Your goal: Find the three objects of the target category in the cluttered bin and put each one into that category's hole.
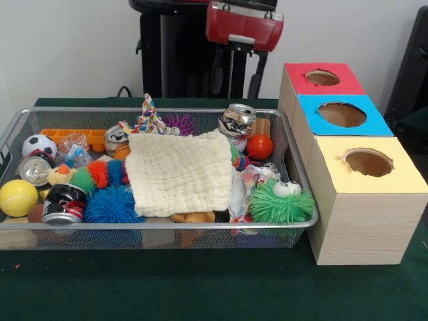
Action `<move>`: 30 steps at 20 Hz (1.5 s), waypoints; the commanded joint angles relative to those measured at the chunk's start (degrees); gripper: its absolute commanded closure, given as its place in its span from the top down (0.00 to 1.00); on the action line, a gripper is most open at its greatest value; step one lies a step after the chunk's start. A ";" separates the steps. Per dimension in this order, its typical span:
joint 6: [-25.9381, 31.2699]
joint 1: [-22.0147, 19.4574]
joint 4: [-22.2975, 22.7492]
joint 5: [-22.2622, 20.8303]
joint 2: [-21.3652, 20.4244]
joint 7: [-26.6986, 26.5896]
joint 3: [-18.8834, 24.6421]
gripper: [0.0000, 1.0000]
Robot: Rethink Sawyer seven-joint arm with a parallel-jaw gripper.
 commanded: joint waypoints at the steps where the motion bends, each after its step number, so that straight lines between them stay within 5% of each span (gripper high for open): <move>1: -0.93 -7.46 0.56 -4.10 4.37 5.53 0.18 1.00; 19: -12.72 -20.41 -7.64 -16.16 17.33 3.55 2.42 1.00; 30: -16.51 -21.99 -10.72 -18.85 23.47 5.12 1.01 1.00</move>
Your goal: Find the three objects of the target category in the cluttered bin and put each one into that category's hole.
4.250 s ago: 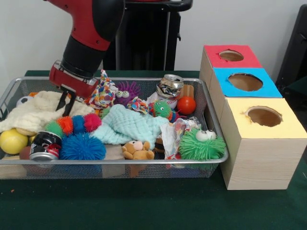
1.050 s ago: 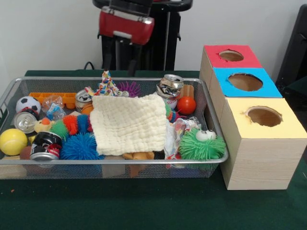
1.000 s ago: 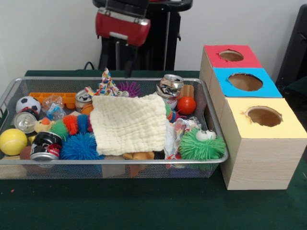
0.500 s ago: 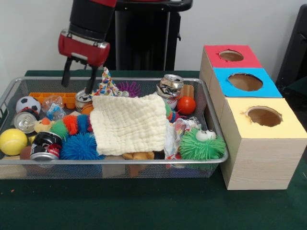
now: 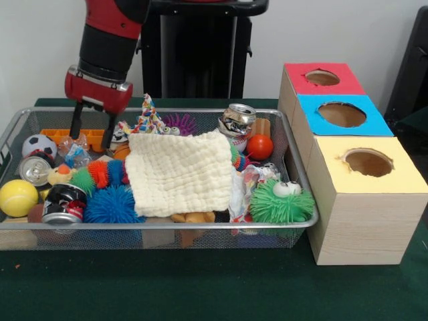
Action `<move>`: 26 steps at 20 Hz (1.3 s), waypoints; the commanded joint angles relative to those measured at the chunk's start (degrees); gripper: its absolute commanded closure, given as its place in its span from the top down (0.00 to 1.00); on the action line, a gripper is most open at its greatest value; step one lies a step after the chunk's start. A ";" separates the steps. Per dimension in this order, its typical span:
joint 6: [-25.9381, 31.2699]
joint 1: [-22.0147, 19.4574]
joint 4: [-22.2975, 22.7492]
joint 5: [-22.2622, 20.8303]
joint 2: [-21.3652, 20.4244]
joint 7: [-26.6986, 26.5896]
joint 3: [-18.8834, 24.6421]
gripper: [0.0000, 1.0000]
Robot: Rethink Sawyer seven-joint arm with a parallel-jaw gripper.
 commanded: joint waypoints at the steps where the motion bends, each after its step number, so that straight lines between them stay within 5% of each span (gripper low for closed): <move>1: -3.65 -1.23 -6.05 -3.67 6.57 5.21 1.85 1.00; 10: -3.10 4.14 -9.05 -1.24 9.77 6.08 -5.08 1.00; 20: 1.08 3.18 -7.91 -3.44 5.06 4.69 -4.92 1.00; 26: 0.71 1.31 -9.52 -4.30 11.92 3.86 -2.70 1.00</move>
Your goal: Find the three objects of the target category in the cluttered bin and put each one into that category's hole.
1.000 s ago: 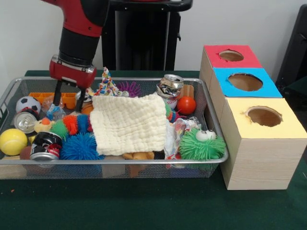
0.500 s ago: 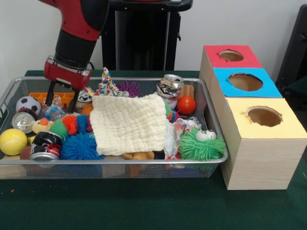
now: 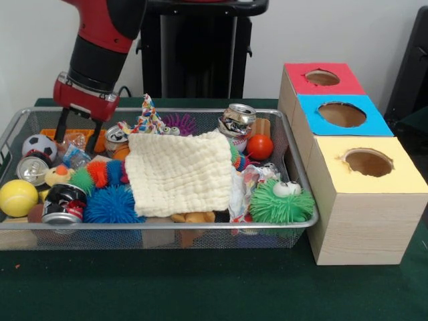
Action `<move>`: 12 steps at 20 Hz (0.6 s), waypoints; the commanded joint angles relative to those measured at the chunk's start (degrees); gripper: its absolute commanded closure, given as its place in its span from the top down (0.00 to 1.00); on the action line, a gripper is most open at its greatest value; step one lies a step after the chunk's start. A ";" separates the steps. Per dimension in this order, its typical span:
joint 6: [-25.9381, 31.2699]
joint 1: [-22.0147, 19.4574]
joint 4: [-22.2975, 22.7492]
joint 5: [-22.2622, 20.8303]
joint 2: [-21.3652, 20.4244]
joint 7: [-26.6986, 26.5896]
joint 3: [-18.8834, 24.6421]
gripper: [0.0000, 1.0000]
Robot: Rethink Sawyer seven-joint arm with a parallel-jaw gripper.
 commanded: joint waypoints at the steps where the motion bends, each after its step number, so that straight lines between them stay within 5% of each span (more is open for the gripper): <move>1: 3.65 -3.31 -5.26 -4.13 6.72 2.66 5.20 1.00; 12: 19.93 -15.80 -7.66 -16.22 8.04 -11.65 23.98 1.00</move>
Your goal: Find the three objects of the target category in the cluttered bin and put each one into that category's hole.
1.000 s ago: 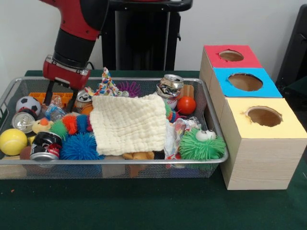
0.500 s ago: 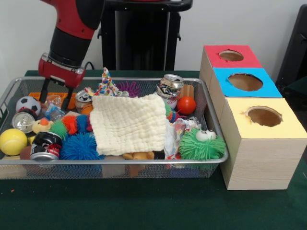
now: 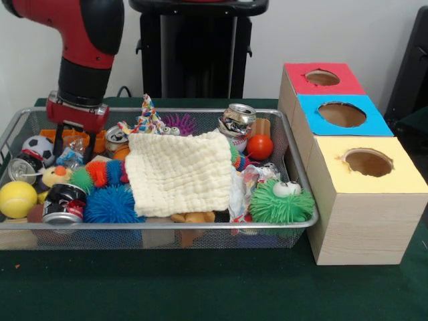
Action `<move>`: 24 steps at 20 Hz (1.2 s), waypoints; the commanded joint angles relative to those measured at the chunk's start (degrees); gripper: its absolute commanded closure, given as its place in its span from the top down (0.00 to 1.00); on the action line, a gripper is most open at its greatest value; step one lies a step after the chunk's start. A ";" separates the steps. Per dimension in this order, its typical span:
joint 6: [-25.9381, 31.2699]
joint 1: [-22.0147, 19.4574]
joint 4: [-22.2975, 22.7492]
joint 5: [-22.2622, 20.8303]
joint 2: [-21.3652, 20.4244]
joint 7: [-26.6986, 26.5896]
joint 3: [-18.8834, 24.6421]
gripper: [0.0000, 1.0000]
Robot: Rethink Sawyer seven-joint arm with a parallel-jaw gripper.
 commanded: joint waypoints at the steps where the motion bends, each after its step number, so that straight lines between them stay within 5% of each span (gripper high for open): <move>1: 16.41 -5.63 -5.46 -7.35 6.23 -12.32 16.15 1.00; 8: 17.85 -7.86 -7.01 -11.98 7.01 -11.38 19.84 1.00; 9: 18.26 -8.83 -6.85 -13.36 7.04 -10.76 21.22 0.00; 14: 18.46 -10.88 -6.21 -14.28 7.12 -10.95 23.94 0.00; 18: 14.20 -9.30 -4.74 -15.69 4.57 -5.03 22.36 0.00; 24: 7.54 -2.90 1.98 -16.32 -7.63 3.75 17.15 0.00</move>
